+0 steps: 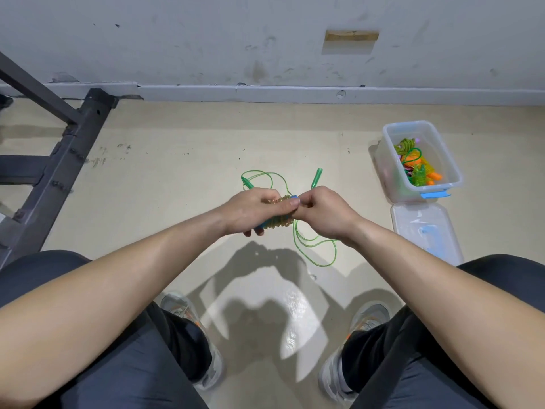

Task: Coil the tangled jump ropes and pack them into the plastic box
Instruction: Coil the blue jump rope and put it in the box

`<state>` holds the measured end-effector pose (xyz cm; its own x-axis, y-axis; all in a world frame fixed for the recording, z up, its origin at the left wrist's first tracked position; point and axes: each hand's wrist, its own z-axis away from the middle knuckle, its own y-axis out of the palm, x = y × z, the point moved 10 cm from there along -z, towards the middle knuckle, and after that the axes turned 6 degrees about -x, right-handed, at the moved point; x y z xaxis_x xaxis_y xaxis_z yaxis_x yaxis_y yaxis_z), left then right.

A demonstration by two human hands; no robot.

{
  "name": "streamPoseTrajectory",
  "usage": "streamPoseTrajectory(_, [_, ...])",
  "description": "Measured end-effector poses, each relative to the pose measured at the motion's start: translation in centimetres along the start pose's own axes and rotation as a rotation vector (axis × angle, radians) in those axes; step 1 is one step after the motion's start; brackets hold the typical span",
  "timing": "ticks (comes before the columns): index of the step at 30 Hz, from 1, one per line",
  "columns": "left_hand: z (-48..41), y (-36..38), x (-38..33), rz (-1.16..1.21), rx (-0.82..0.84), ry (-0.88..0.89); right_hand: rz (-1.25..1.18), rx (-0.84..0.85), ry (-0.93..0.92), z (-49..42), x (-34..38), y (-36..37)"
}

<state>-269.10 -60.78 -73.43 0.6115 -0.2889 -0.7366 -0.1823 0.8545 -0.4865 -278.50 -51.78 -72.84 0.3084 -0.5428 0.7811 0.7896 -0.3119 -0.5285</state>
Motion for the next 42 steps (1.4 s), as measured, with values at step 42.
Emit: streamPoseTrajectory(42, [0.8,-0.9,-1.8,0.313,-0.388,0.118,0.200,-0.230,-0.079,0.2,2.3,-3.4])
